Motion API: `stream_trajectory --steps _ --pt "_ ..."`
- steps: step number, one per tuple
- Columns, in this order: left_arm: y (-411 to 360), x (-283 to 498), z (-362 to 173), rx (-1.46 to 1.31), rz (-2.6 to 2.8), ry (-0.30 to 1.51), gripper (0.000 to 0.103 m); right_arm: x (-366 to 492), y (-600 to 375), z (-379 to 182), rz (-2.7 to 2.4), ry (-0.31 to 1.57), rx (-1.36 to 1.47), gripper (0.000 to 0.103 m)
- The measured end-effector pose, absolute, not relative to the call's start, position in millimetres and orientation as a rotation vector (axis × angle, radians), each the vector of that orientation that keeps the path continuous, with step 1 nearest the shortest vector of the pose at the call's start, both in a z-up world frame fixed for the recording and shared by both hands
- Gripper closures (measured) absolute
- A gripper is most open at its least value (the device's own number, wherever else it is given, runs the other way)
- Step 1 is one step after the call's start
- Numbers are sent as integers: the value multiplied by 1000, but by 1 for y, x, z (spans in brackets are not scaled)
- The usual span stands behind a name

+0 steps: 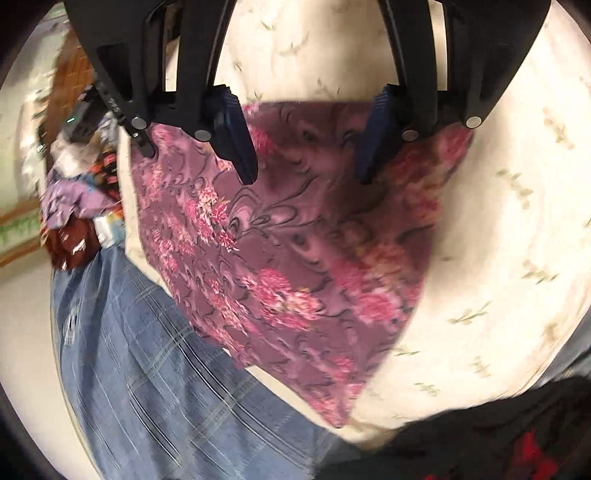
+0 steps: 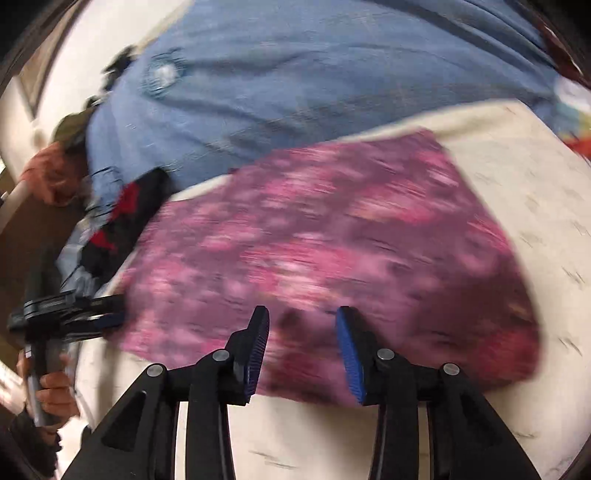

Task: Fold small clothes
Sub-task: 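Pinch the shirt corner with the left gripper and straighten the folded rectangle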

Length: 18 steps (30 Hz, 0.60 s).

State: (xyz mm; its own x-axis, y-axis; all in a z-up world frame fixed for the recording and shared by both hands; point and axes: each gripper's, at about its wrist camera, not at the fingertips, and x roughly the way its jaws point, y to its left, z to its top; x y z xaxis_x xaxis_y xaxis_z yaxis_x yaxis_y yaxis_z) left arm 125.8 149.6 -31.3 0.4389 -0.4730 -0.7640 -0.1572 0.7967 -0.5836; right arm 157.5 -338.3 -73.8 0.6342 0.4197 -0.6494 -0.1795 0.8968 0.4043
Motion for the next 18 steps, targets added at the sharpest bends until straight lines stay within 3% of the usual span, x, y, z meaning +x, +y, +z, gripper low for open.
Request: stream_trajectory --steps 3,4,6,9,12,13,15,18 --pt "161 119 -39 -659 -186 1104 50 144 -385 -75 249 775 404 78" --pt "164 117 -46 -684 -212 1098 50 141 -401 -81 240 770 457 83" --pt "164 114 -46 -688 -226 1068 50 138 -415 -89 233 774 492 103" --pt "162 114 -41 -700 -214 1074 50 139 -414 -90 225 785 530 103" --pt "163 118 -21 -711 -229 1043 48 137 -405 -71 219 768 494 87" --pt "164 121 -16 -693 -213 1029 41 136 -400 -62 226 740 469 77" --pt "164 131 -8 -634 -160 999 25 137 -390 -48 239 689 431 68" --pt "164 153 -31 -571 -89 1070 21 149 -385 -46 232 671 425 63"
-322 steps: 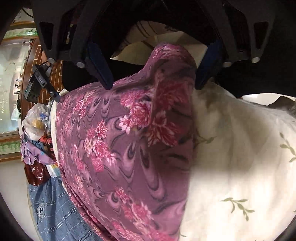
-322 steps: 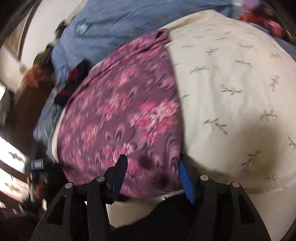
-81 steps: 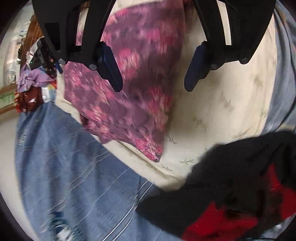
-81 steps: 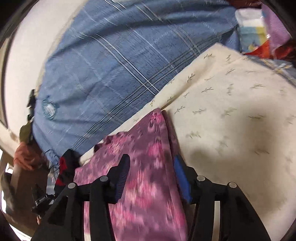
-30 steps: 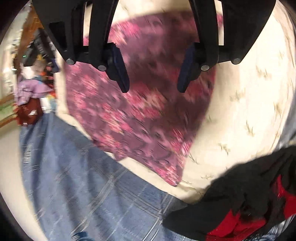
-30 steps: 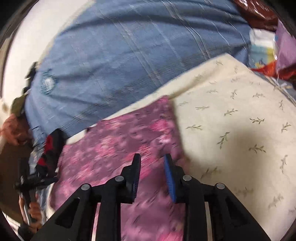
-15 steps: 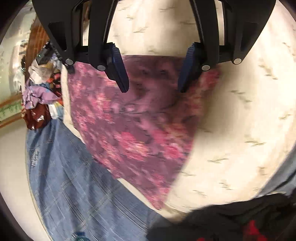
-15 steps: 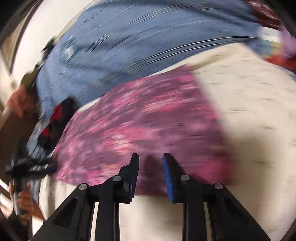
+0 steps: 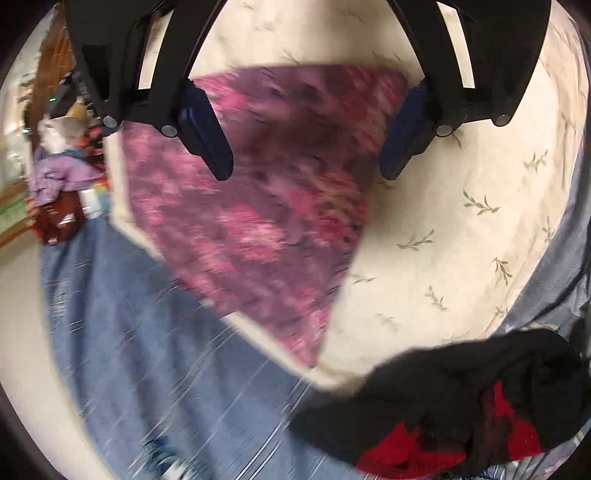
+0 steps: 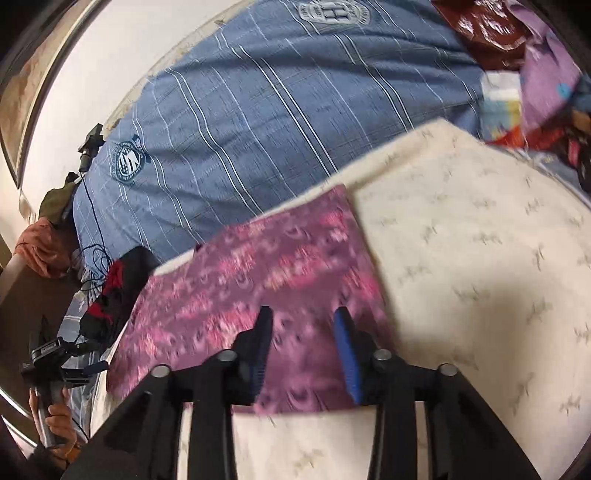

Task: Fold small clothes
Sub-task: 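Pinch the shirt corner with the left gripper and straighten the folded rectangle, then grasp the floral shirt edge with the right gripper and lift it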

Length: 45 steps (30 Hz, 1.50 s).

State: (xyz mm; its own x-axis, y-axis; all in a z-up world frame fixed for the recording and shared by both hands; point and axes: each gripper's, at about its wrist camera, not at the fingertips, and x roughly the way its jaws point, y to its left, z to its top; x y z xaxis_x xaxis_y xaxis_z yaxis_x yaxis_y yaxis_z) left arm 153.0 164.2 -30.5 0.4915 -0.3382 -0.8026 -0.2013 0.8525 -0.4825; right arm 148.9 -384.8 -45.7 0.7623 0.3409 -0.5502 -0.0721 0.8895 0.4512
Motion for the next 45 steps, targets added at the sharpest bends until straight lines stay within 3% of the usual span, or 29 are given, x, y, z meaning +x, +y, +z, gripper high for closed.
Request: stream_trajectory --steps 4,7,10,13,17,22,25,30,33,35,37,43,44,45 --pt "155 156 -43 -486 -92 1076 18 165 -389 -80 168 734 422 61" --pt "144 158 -40 -377 -127 1116 18 160 -382 -71 132 737 383 61" --pt "163 166 -34 -486 -208 1153 18 149 -356 -53 165 720 317 53" --pt "195 179 -35 -641 -239 1191 18 135 -304 -43 282 714 218 44" --pt "220 188 -33 -749 -243 1206 18 112 -206 -45 458 732 -8 44" --pt "225 204 -29 -727 -254 1235 18 74 -83 -58 633 686 -393 41" --pt "222 220 -29 -686 -254 1262 18 67 -38 -67 656 659 -512 36" --pt "225 249 -26 -668 -251 1282 18 69 8 -81 566 569 -695 37" --pt "225 271 -27 -676 -246 1292 18 74 22 -84 512 500 -761 40" --pt "223 284 -31 -687 -253 1313 18 79 27 -86 480 447 -809 54" --pt "217 299 -39 -691 -251 1345 18 84 27 -85 490 455 -809 86" --pt "190 319 -41 -638 -283 1373 16 82 15 -70 536 422 -714 91" --pt "185 320 -40 -650 -307 1373 17 82 13 -69 542 422 -701 91" --pt "181 320 -40 -653 -318 1375 25 83 11 -68 548 423 -687 91"
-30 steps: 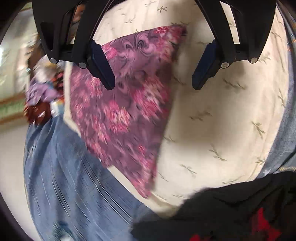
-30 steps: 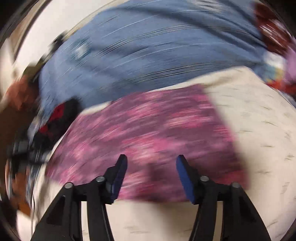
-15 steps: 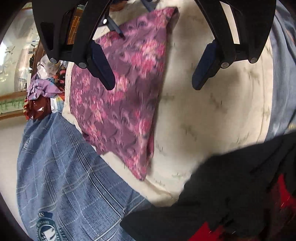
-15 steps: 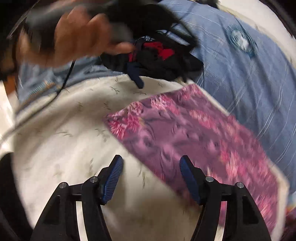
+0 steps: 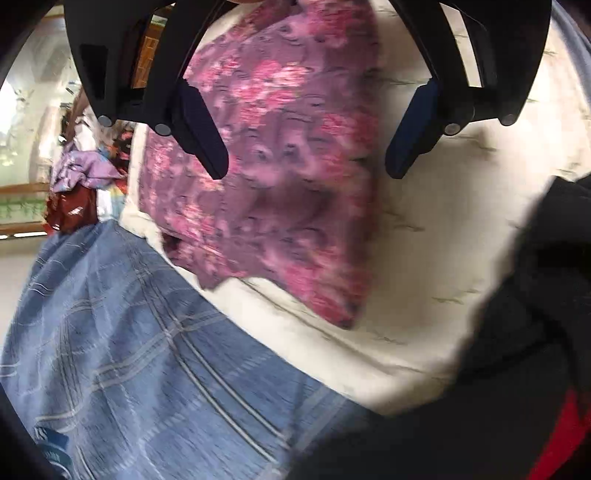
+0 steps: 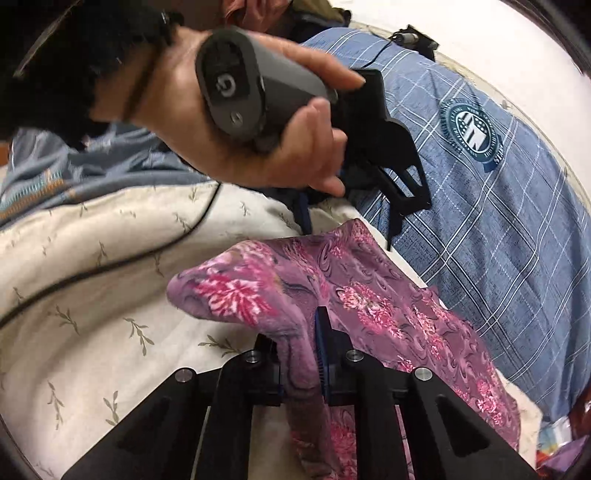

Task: Fold small clothes
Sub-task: 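Grasp the floral shirt edge with the right gripper and lift it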

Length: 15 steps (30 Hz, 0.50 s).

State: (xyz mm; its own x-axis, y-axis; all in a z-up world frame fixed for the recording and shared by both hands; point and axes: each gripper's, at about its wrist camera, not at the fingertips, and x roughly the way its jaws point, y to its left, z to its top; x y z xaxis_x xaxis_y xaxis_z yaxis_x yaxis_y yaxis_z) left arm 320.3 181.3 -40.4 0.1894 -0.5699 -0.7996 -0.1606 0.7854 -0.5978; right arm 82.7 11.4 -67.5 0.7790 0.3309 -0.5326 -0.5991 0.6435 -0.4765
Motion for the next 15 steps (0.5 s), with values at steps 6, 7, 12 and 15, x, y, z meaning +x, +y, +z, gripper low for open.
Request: stream_trajectory --steps 6,7,12,15 --pt "166 311 -34 -517 -192 1369 94 88 -4 -54 562 425 -596 95" --pt "169 308 -29 -540 -183 1351 95 89 -9 -51 565 429 -569 96" --pt "153 297 16 -553 -203 1249 95 88 -46 -32 570 454 -401 97" --pt "129 296 39 -548 -245 1214 95 89 -82 -19 560 478 -259 97"
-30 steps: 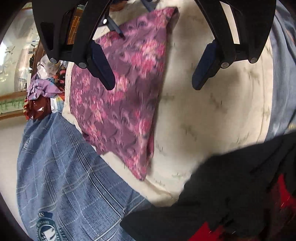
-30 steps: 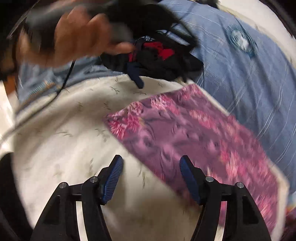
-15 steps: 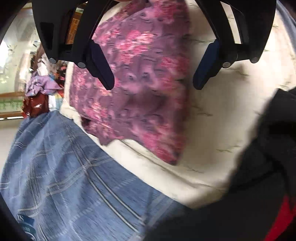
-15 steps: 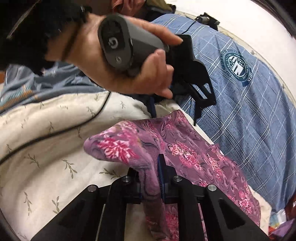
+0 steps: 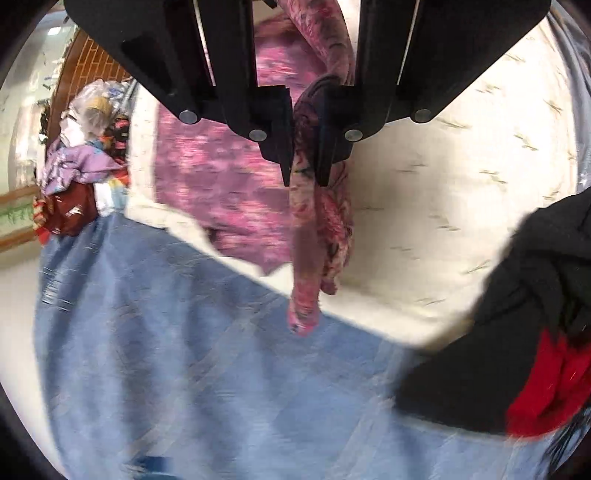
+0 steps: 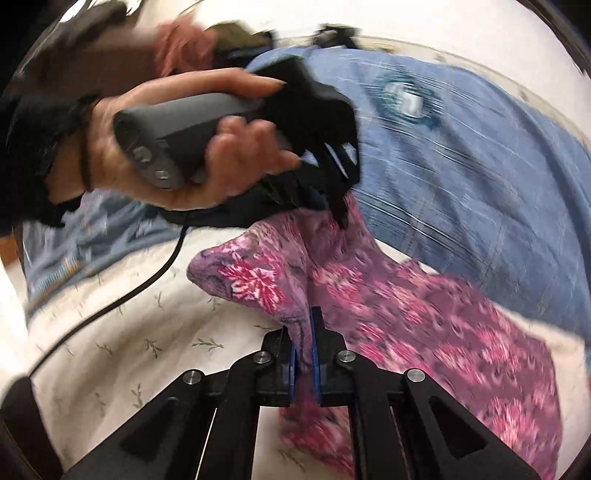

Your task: Fold small clothes

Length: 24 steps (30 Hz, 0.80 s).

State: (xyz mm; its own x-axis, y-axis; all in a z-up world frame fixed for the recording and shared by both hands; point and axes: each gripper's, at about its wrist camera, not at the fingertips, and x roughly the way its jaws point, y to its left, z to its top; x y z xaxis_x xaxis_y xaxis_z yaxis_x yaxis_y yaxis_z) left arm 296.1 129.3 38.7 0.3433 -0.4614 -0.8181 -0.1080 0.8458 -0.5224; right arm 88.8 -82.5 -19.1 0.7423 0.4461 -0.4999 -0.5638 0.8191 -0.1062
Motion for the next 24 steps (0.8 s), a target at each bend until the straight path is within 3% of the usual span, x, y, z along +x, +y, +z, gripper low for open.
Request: stream_trajectory --steps 6,13,16,21,23,24 --pt "37 309 54 -480 -346 1218 95 94 -170 -15 502 551 40 97" --pt "-69 324 -9 -323 -340 1385 95 95 -246 -44 413 635 224 102" --pt "-82 325 -36 -306 -289 1427 95 103 -271 -65 391 697 311 102" --pt "-73 332 -26 -347 -292 1478 94 111 -301 -83 439 746 475 100" --pt "-63 335 -9 -345 -297 1470 83 111 -307 -81 456 740 512 97" --pt "-56 336 5 -327 -290 1438 62 110 -309 -79 463 731 522 89"
